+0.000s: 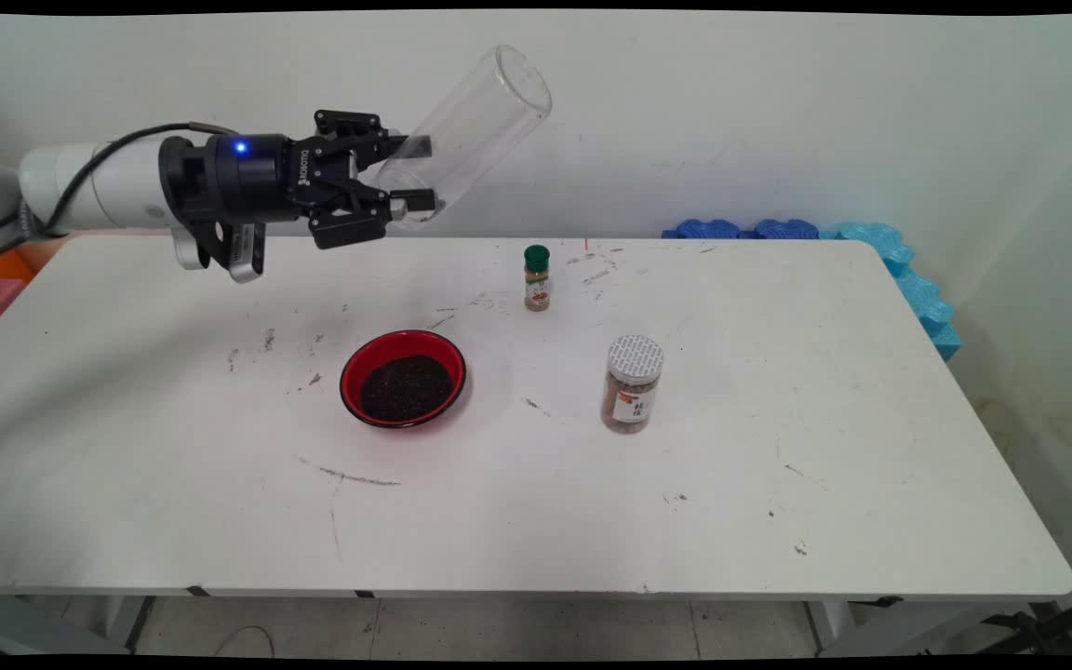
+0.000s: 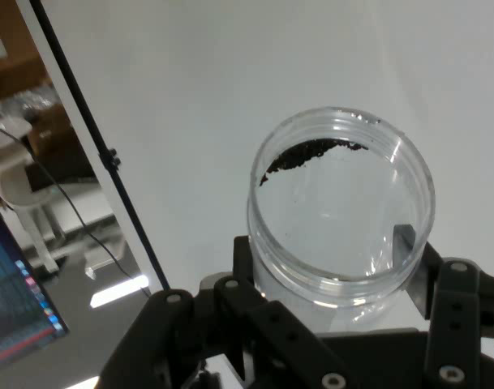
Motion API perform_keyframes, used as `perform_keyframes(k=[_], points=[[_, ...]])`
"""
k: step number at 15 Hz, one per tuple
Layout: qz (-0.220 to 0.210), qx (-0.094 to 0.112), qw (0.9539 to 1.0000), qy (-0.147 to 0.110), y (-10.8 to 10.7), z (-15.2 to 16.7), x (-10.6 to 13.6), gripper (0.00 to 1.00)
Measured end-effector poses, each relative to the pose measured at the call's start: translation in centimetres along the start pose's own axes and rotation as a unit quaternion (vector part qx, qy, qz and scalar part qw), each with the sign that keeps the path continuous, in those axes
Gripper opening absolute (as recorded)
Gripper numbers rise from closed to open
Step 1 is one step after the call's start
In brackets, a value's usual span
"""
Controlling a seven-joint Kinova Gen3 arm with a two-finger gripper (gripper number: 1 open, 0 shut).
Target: Pour the black seasoning powder in the red bowl
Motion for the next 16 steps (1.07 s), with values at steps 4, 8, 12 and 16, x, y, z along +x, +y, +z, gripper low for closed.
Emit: perform_keyframes(k=[4, 8, 12, 16], points=[[0.048, 0.015, 0.9984, 0.023, -0.1, -0.3, -0.4, 0.0], [0.113, 0.033, 0.9918, 0.049, 0.1, -0.7, -0.8, 0.0], [0.182, 0.055, 0.9793, 0.069, 0.3, -0.8, -1.2, 0.0], [0.247, 0.078, 0.9626, 0.081, 0.5, -0.7, -1.8, 0.0]])
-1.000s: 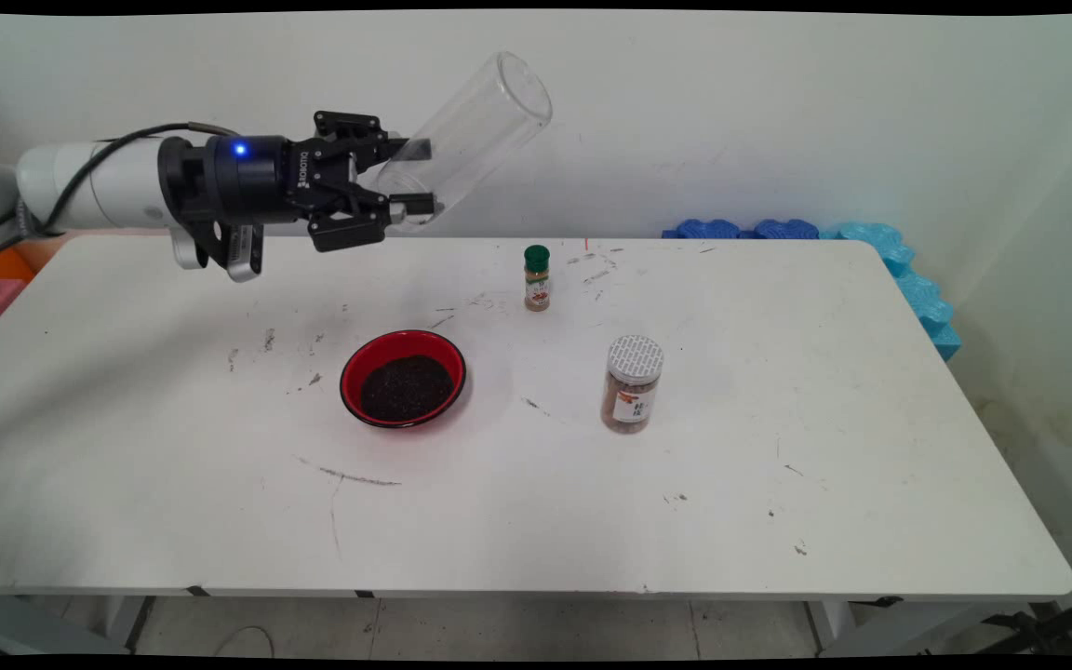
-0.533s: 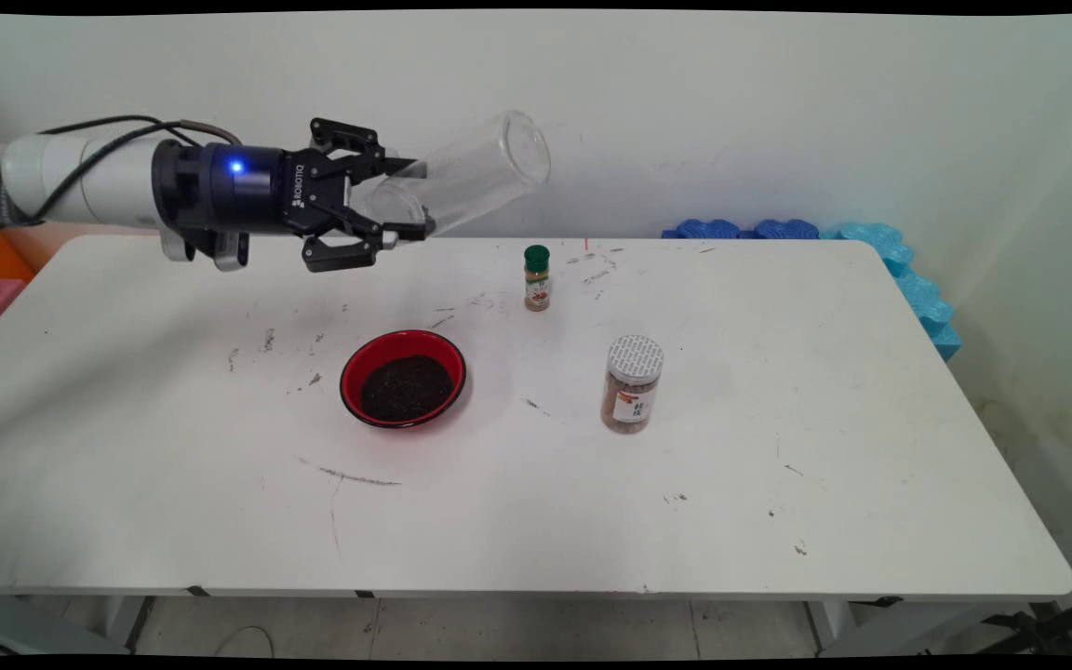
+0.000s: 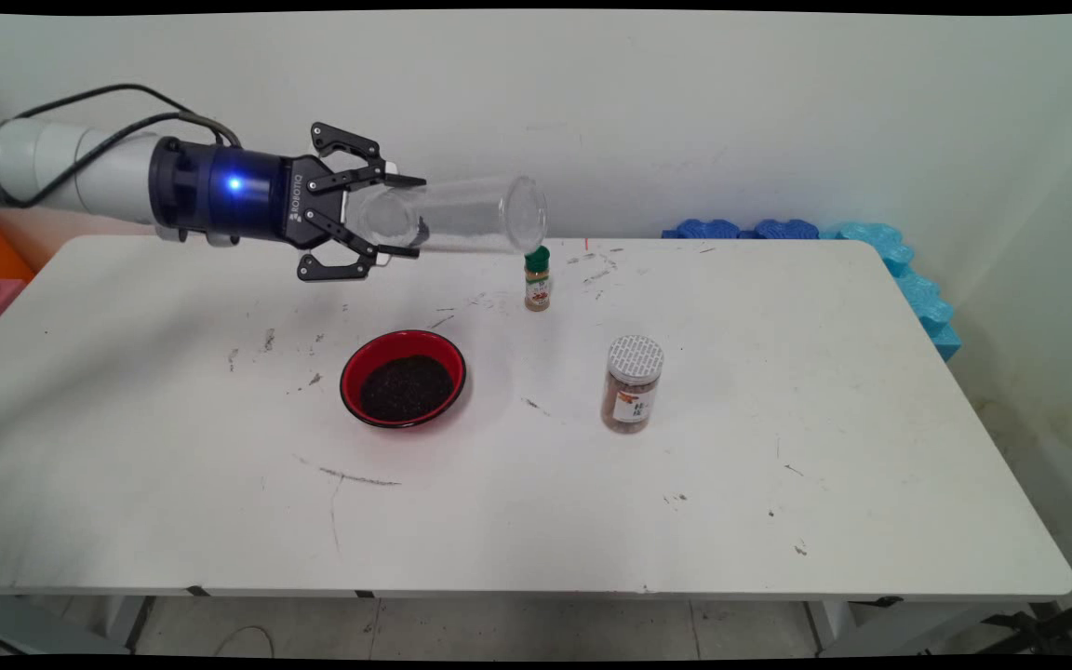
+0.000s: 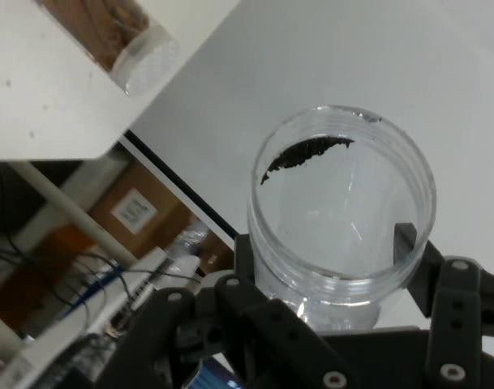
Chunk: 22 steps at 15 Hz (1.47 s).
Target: Pour the black seasoning powder in the red bowl
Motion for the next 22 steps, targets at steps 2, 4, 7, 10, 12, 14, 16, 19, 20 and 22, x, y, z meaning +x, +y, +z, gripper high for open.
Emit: perform_keyframes(k=[2, 4, 7, 10, 12, 14, 16, 19, 20, 22], points=[[0.031, 0.009, 0.9994, 0.009, 0.5, 0.1, -0.2, 0.0], [0.064, 0.02, 0.9976, 0.017, 0.9, 0.3, -0.4, 0.0], [0.116, 0.044, 0.9921, 0.023, 1.4, 0.6, -0.8, 0.0], [0.155, 0.061, 0.9857, 0.027, 1.7, 0.7, -1.3, 0.0], [0.182, 0.07, 0.9803, 0.03, 2.0, 0.9, -1.6, 0.0], [0.217, 0.08, 0.9725, 0.032, 2.3, 1.2, -2.1, 0.0], [0.248, 0.089, 0.964, 0.034, 2.5, 1.4, -2.5, 0.0], [0.291, 0.098, 0.951, 0.033, 2.9, 1.8, -3.1, 0.0], [0.307, 0.103, 0.9456, 0.032, 3.0, 2.0, -3.3, 0.0], [0.333, 0.11, 0.9358, 0.029, 3.1, 2.2, -3.7, 0.0]])
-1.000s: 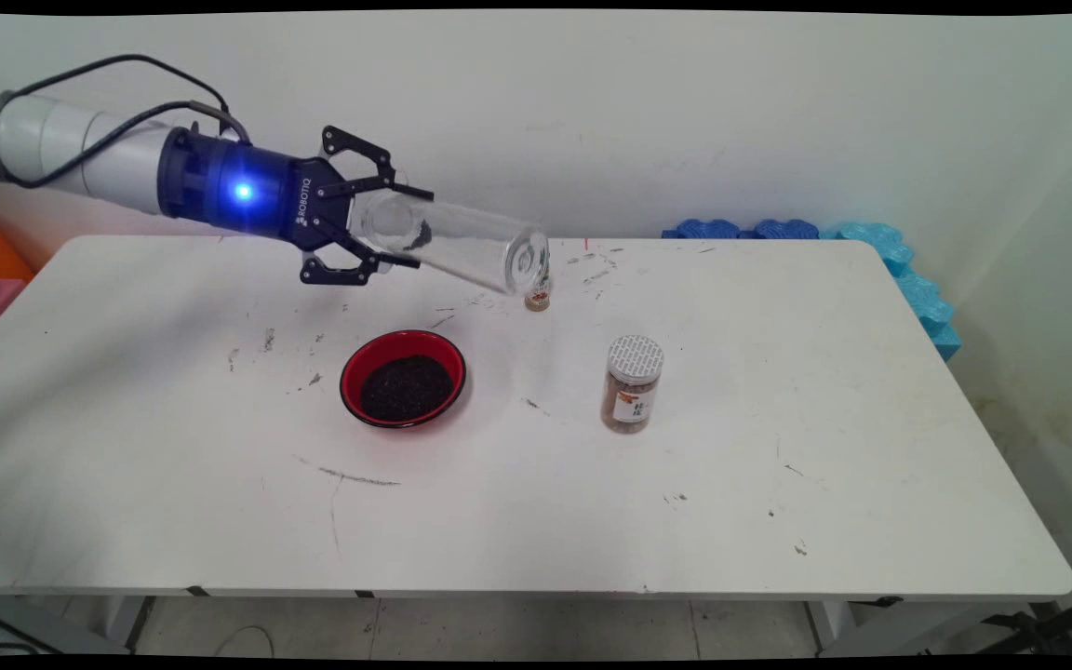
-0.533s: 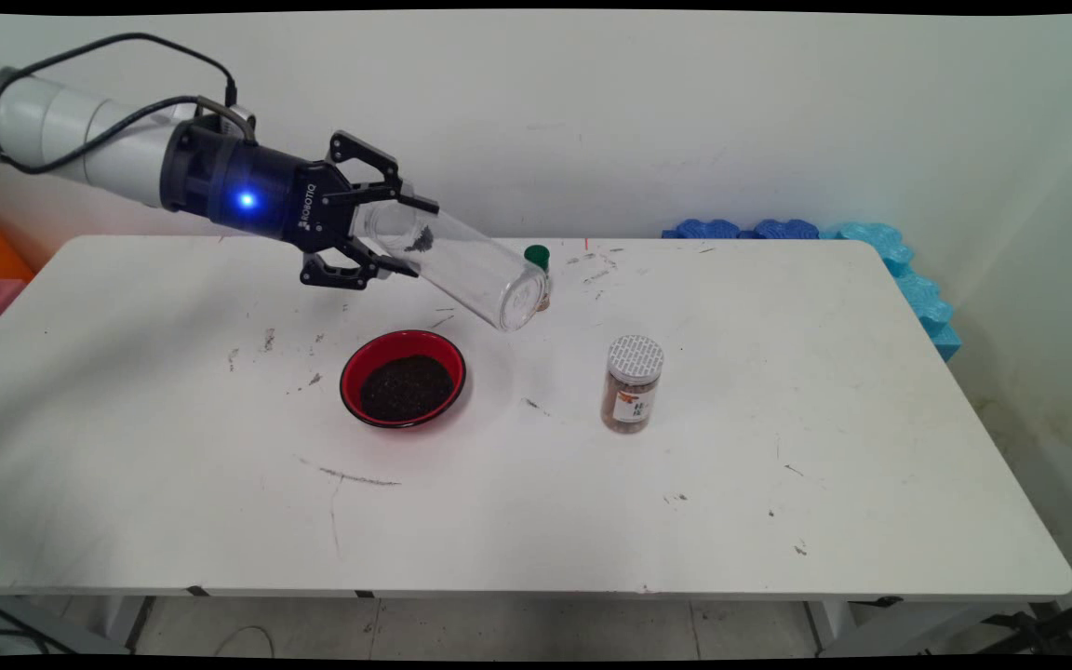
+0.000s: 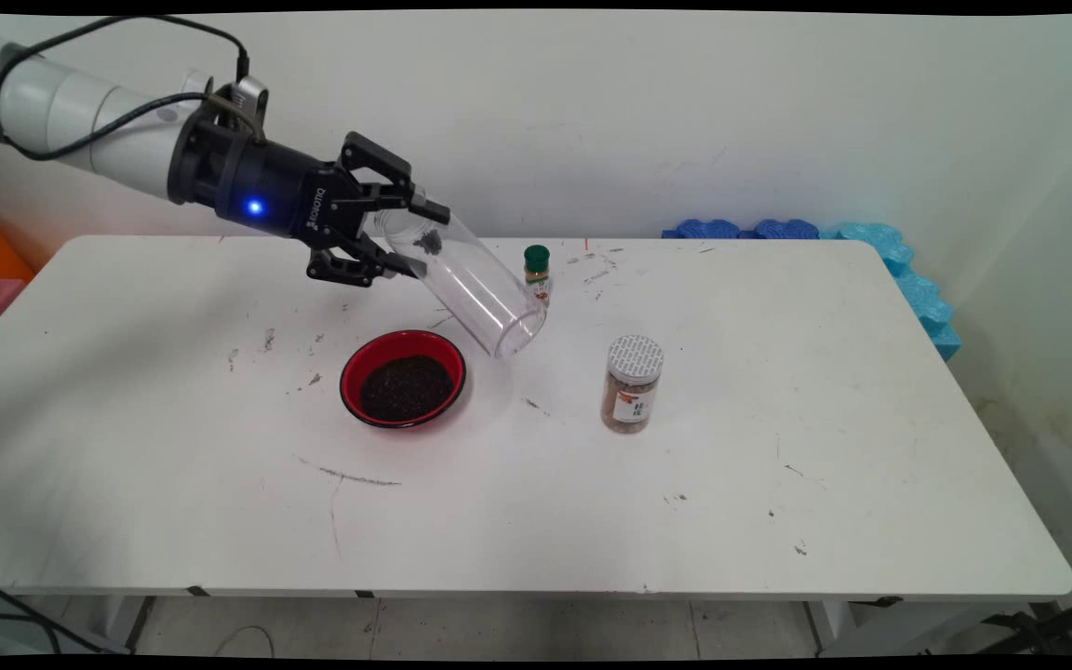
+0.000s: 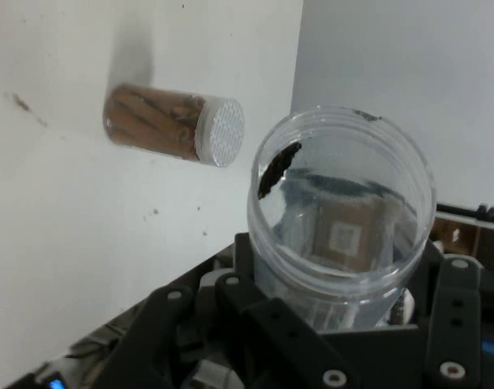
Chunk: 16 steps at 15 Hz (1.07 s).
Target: Pour the black seasoning powder in the red bowl
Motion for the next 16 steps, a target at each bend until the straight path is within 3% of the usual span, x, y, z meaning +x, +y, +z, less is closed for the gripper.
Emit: perform_keyframes(k=[5, 9, 13, 16], points=[[0.083, 0.017, 0.9963, -0.01, 1.3, 0.6, -0.9, 0.0], [0.146, 0.024, 0.9888, -0.017, 2.2, 1.2, -1.4, 0.0], [0.221, 0.024, 0.9746, -0.025, 3.0, 1.7, -2.0, 0.0], [0.277, 0.019, 0.9602, -0.027, 3.5, 2.0, -2.4, 0.0]])
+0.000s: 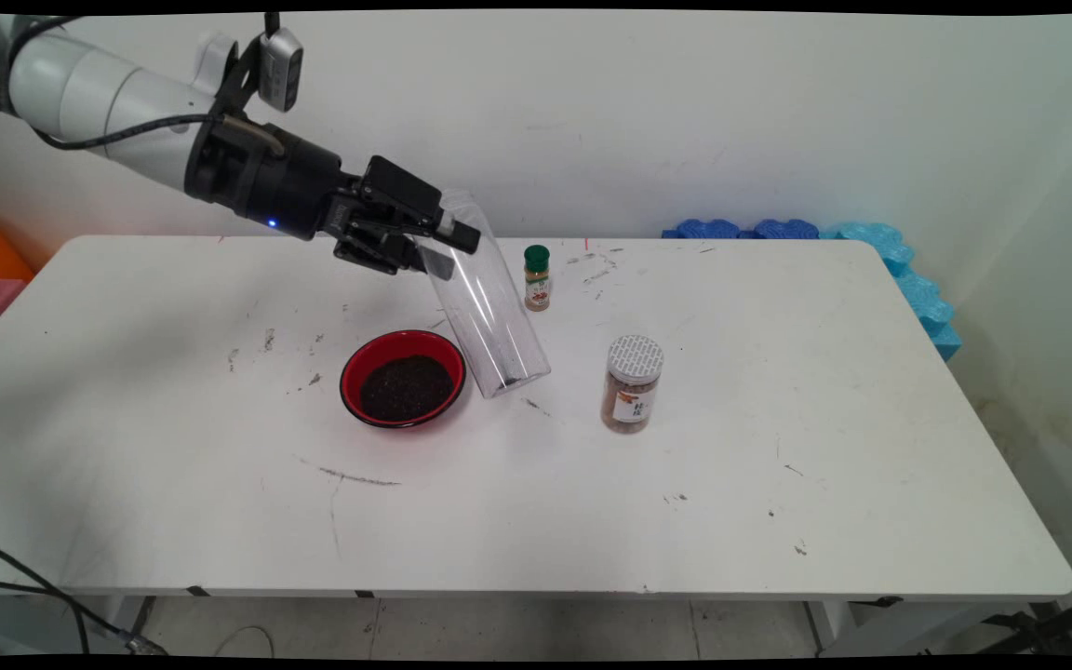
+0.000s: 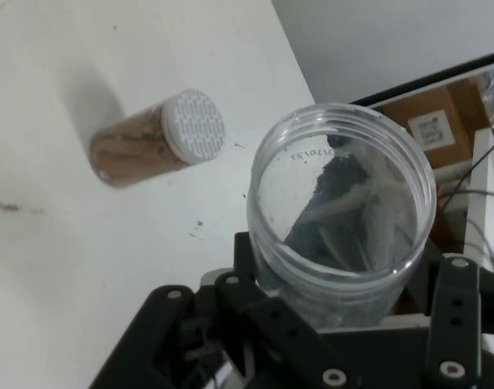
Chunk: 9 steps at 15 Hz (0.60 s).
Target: Pour the black seasoning powder in the red bowl
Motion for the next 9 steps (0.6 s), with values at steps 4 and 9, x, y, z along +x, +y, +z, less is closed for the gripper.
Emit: perform_keyframes(k=[4, 9], points=[[0.077, -0.002, 0.997, 0.001, 0.7, 0.3, 0.0, 0.0], [0.163, 0.003, 0.9867, 0.0, 1.3, 0.6, 0.1, 0.0]])
